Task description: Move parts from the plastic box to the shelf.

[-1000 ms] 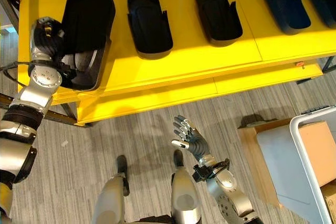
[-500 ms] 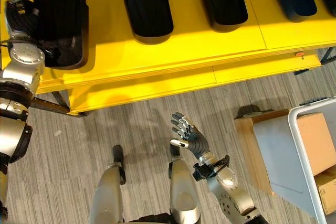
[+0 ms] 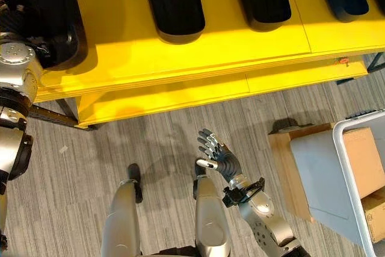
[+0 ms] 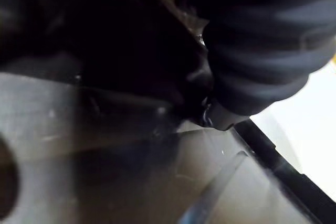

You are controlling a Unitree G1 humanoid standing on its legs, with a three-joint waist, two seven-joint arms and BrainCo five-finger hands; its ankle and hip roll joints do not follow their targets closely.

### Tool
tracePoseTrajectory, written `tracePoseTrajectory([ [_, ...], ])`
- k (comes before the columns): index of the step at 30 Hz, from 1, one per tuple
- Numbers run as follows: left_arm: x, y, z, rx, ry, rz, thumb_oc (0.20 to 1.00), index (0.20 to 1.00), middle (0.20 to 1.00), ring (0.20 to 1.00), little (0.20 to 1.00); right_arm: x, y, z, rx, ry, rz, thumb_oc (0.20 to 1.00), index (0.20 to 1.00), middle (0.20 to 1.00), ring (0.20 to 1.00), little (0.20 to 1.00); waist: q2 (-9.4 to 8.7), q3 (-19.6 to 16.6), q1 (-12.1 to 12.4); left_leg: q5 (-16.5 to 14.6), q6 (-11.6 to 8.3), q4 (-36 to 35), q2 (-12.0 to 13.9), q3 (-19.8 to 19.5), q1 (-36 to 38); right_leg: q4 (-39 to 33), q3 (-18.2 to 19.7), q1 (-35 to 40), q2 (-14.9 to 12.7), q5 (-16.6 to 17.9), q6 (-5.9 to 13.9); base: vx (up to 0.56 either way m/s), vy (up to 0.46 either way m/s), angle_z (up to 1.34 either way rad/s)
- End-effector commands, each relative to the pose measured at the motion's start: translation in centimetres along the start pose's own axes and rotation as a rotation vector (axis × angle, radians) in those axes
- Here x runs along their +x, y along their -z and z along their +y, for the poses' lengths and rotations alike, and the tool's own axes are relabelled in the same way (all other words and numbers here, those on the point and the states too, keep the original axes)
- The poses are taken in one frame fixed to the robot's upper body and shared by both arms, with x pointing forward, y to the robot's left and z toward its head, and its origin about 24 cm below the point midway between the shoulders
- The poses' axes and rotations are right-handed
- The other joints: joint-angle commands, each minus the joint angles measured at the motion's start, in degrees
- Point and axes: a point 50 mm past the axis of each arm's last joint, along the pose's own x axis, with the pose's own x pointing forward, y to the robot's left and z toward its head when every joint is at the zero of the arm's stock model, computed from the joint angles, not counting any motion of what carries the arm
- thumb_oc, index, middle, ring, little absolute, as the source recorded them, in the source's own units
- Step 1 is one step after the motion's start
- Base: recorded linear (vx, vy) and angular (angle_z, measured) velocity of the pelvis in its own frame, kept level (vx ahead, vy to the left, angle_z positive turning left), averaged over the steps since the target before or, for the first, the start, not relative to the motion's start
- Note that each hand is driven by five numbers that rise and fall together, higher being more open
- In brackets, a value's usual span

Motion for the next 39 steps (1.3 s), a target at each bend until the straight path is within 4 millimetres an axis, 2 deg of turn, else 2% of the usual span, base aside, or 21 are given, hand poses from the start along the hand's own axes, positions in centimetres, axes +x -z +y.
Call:
tracePoseTrajectory([
  [1,1.2,-2.1,2.8,-0.019,-0.076,-0.069,0.200,0.200,0.200,0.200,0.200,-0.9,0.1,-0.1,0.053,0.015,-0.021,1.000,1.000,1.000,1.000,1.000,-0.10,-6.17,0.42,0.70,-0.13,-0.18,3.79,1.61,-0.64,0.12,0.65,-1.59,-2.41,1.32,0.88,0.03,0.034,0.00],
  [13,1.7,-3.2,4.1,0.080,-0.086,-0.103,0.200,0.200,0.200,0.200,0.200,-2.0,0.2,-0.8,0.056,0.030,-0.008,1.000,1.000,1.000,1.000,1.000,0.20,-7.68,-0.34,-0.08,0.27,1.26,4.00,2.45,-2.99,0.73,2.21,-4.65,-2.29,1.53,1.05,0.02,0.015,-0.06],
  [14,1.7,-3.1,4.1,0.093,-0.087,-0.105,0.200,0.200,0.200,0.200,0.200,-2.1,0.2,-0.8,0.058,0.031,-0.004,1.000,1.000,1.000,1.000,1.000,0.35,-7.87,-0.29,-1.70,-0.05,1.62,4.13,2.33,-2.39,1.12,2.21,-4.09,-2.18,0.21,1.24,0.00,0.000,0.00],
  [15,1.7,-3.3,4.1,0.110,-0.085,-0.109,0.200,0.200,0.200,0.200,0.200,-2.1,0.2,-0.8,0.056,0.027,-0.005,1.000,1.000,1.000,1.000,1.000,0.28,-7.81,-0.42,-0.22,0.27,1.52,3.92,2.52,-3.28,0.90,2.25,-4.97,-2.31,1.48,1.06,0.09,0.012,-0.01],
  [16,1.7,-3.3,4.1,0.121,-0.086,-0.113,0.200,0.200,0.200,0.200,0.200,-2.2,0.2,-0.9,0.055,0.028,-0.002,1.000,1.000,1.000,1.000,1.000,0.42,-8.06,-0.39,-1.80,-0.01,1.74,4.04,2.44,-2.66,1.28,2.18,-4.52,-2.26,0.15,1.27,0.00,0.000,0.00],
  [20,1.9,-4.2,4.3,0.133,-0.094,-0.135,0.200,0.200,0.200,0.200,0.200,-2.4,0.1,-1.1,0.047,0.025,0.002,1.000,1.000,1.000,1.000,1.000,0.65,-8.43,-0.44,-1.95,0.02,1.93,4.06,2.56,-3.56,1.45,2.46,-5.66,-2.17,0.39,1.37,0.02,0.002,0.00],
  [27,2.0,-5.2,4.2,0.050,-0.099,-0.145,0.200,0.200,0.200,0.200,0.200,-2.7,0.2,-1.4,0.044,0.036,0.017,1.000,1.000,1.000,1.000,1.000,0.88,-9.29,-0.48,-2.07,0.15,2.45,3.94,2.51,-5.23,1.33,2.72,-7.07,-2.22,0.77,1.61,0.00,0.000,0.00],
  [39,1.9,-5.7,3.9,-0.066,-0.097,-0.138,0.200,0.200,0.200,0.200,0.200,-3.1,0.4,-1.8,0.038,0.045,0.039,1.000,1.000,1.000,1.000,1.000,1.18,-10.55,-0.33,-2.65,0.53,3.31,3.70,2.45,-6.63,2.20,3.08,-8.71,-2.26,0.76,1.58,0.00,0.002,-0.01],
])
